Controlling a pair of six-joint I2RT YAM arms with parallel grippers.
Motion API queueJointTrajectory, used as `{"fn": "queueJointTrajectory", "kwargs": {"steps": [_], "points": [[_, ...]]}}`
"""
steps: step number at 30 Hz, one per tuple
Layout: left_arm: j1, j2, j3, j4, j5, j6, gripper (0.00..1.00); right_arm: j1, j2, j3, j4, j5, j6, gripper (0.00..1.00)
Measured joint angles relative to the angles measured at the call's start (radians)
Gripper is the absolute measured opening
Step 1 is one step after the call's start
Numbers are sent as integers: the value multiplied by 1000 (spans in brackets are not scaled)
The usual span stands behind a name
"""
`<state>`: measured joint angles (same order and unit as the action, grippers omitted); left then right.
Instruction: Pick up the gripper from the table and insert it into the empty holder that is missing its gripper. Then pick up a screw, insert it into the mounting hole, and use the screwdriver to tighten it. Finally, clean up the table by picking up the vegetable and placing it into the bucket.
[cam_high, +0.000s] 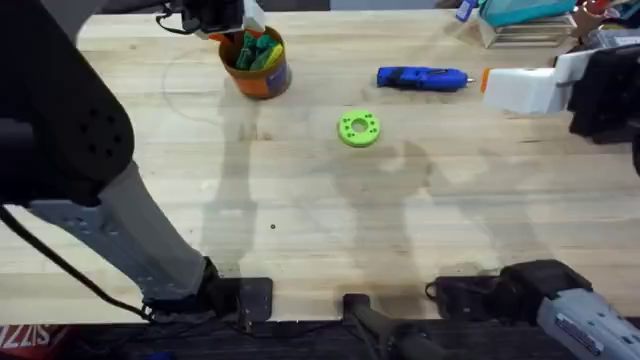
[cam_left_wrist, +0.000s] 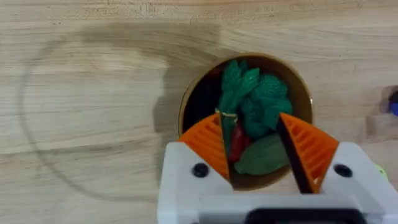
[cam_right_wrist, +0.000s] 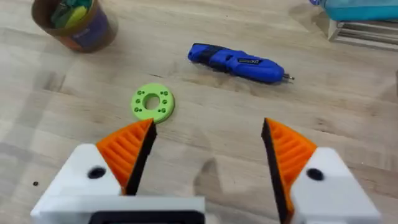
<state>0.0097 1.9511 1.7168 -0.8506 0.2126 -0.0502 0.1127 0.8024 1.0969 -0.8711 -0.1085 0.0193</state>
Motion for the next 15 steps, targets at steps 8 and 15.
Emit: {"fn": "queueJointTrajectory", "kwargs": {"steps": [8,15], "points": [[0,-38,-2,-75,0,0,671,0,0,0,0,0,0,993],[0,-288,-2,-179,-7,22,836,0,0,0,0,0,0,994]]}}
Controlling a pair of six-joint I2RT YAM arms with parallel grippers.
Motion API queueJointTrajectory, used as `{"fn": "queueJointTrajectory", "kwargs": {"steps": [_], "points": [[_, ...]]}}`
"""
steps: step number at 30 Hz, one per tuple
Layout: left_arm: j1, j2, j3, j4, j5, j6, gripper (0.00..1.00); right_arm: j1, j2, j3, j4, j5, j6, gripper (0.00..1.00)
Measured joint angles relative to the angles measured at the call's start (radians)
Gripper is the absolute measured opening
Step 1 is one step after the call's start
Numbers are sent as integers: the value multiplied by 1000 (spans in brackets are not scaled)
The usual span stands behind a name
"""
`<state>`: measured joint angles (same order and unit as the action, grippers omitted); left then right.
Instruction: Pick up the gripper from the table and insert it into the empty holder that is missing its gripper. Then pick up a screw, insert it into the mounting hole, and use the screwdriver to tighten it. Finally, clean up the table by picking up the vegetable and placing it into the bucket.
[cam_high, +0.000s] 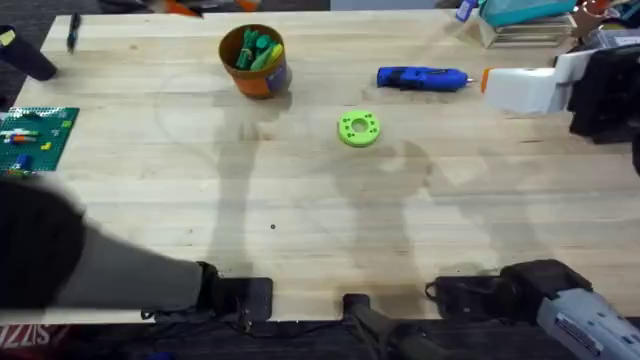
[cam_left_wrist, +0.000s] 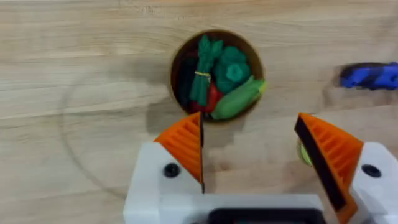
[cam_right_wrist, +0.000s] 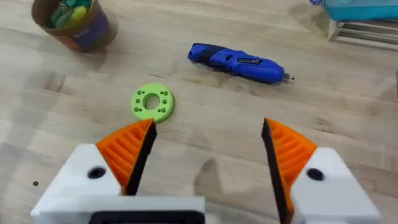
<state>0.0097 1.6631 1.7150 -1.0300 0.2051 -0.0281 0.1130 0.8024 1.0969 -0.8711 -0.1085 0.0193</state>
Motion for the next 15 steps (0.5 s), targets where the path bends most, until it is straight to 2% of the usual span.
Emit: {"fn": "queueJointTrajectory", "kwargs": {"steps": [9,11,15], "points": [[0,-319,-9,-174,-73,45,845,0,0,0,0,0,0,993],[0,-392,-59,-168,-92,51,846,0,0,0,0,0,0,994],[0,-568,-235,-112,-110,56,847,0,0,0,0,0,0,994]]}}
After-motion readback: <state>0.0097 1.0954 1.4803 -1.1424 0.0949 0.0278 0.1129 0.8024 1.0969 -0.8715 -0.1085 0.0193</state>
